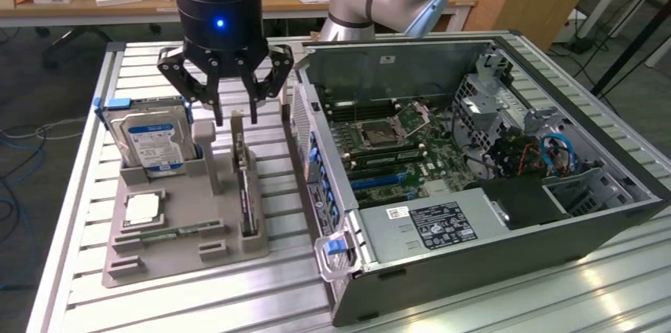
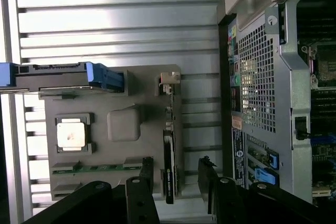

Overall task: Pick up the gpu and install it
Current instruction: 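Pick up the gpu and move the gpu toward the slot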

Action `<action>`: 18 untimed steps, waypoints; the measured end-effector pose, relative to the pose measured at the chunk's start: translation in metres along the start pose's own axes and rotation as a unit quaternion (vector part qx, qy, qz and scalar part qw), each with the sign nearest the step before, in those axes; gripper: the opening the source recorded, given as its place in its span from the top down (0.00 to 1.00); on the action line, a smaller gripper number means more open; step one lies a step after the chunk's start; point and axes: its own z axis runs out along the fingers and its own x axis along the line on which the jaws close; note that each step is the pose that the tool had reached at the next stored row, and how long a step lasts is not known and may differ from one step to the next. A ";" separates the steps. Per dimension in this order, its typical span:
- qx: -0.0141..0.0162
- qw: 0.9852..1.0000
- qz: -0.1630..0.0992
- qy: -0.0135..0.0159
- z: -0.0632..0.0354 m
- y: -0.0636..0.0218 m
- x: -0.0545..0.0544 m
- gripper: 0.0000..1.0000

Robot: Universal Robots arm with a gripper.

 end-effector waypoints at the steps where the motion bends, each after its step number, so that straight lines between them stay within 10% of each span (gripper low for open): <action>1: 0.000 1.000 0.000 0.000 0.0005 -0.0003 0.000 0.53; 18: 0.000 1.000 0.000 0.000 0.0145 -0.0059 0.000 0.53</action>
